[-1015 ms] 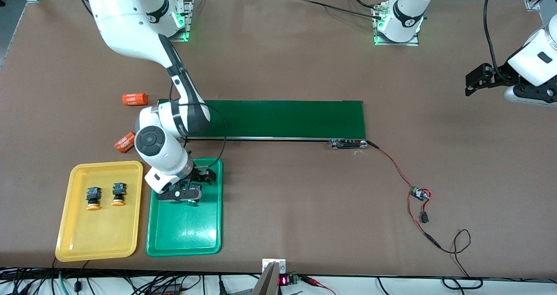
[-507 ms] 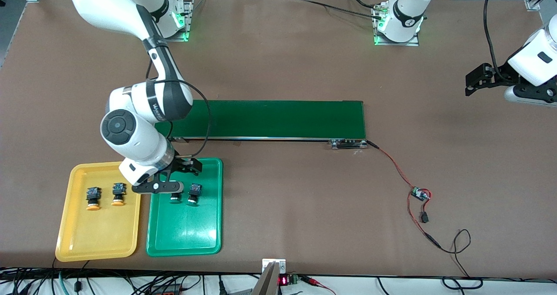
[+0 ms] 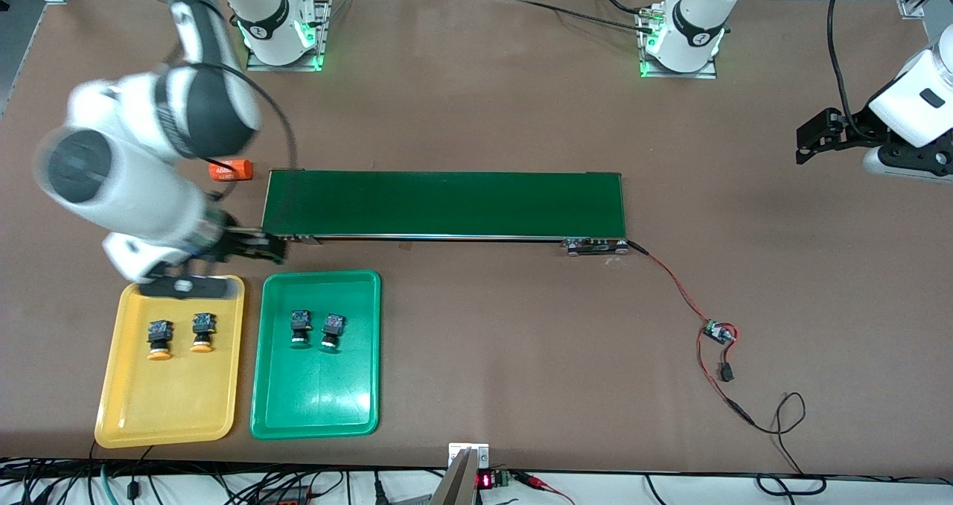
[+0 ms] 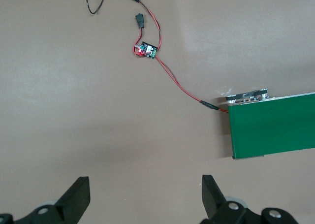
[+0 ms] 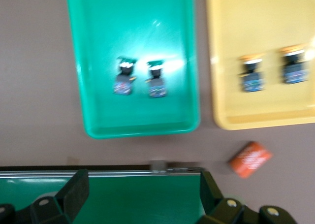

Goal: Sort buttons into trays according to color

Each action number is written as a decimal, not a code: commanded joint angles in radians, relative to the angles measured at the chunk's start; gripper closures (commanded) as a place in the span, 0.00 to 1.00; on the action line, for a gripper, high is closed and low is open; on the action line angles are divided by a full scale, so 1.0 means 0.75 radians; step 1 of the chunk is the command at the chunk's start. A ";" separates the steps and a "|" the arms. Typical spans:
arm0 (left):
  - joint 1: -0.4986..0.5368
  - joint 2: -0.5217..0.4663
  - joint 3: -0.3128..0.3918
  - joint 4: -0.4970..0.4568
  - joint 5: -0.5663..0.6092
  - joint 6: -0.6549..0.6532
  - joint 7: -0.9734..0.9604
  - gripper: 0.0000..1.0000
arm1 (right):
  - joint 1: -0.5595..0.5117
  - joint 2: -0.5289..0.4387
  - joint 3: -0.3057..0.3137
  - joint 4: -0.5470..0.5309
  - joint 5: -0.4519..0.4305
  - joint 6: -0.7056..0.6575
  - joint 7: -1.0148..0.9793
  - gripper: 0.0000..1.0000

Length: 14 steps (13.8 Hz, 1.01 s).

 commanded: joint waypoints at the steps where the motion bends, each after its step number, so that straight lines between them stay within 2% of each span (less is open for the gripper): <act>1: -0.004 0.013 -0.002 0.037 0.025 -0.031 0.015 0.00 | -0.152 -0.112 0.018 -0.023 0.000 -0.038 -0.109 0.00; 4: -0.004 0.013 -0.002 0.037 0.027 -0.031 0.015 0.00 | -0.323 -0.200 0.039 -0.023 -0.014 -0.156 -0.307 0.00; 7: -0.004 0.013 -0.002 0.037 0.027 -0.031 0.015 0.00 | -0.401 -0.243 0.039 -0.023 -0.017 -0.261 -0.424 0.00; 10: -0.004 0.013 -0.002 0.037 0.027 -0.031 0.015 0.00 | -0.377 -0.280 0.043 -0.027 -0.063 -0.357 -0.412 0.00; 12: -0.004 0.013 -0.002 0.037 0.027 -0.031 0.015 0.00 | -0.322 -0.317 0.053 -0.065 -0.131 -0.337 -0.396 0.00; 14: -0.004 0.013 -0.002 0.037 0.027 -0.031 0.015 0.00 | -0.318 -0.345 0.057 -0.080 -0.127 -0.337 -0.349 0.00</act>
